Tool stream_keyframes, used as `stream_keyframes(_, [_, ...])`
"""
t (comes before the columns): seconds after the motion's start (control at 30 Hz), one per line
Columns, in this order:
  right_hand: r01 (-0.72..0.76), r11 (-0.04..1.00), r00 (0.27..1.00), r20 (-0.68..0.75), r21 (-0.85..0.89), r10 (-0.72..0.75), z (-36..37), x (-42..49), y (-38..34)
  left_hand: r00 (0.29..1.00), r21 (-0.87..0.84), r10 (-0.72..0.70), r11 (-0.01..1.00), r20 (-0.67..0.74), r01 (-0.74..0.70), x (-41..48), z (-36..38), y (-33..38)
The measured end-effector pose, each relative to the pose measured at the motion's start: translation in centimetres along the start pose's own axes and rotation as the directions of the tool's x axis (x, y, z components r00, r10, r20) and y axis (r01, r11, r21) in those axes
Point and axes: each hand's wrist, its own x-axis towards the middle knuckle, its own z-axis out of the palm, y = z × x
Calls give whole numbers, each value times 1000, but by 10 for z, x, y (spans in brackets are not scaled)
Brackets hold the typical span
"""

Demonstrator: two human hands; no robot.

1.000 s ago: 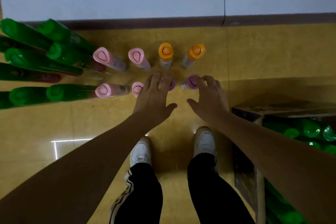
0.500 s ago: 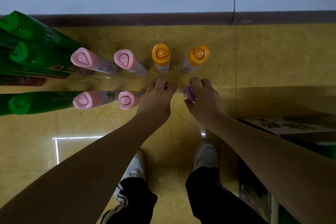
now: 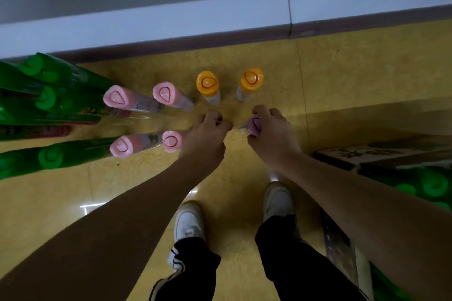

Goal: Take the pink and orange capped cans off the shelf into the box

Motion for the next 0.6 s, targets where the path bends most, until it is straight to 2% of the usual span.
stream_keyframes(0.23, [-51, 998, 999, -2, -26, 51, -99, -59, -41, 988, -31, 156, 987, -17, -156, -17, -105, 55])
stream_keyframes(0.4, [-89, 996, 991, -99, 12, 89, -203, -123, -75, 969, 10, 248, 969, -6, -248, -36, -213, 124])
stream_keyframes(0.6, [-148, 985, 948, -272, 88, 167, -339, -231, -117, 884, 90, 467, 879, 28, -467, -81, -349, 236])
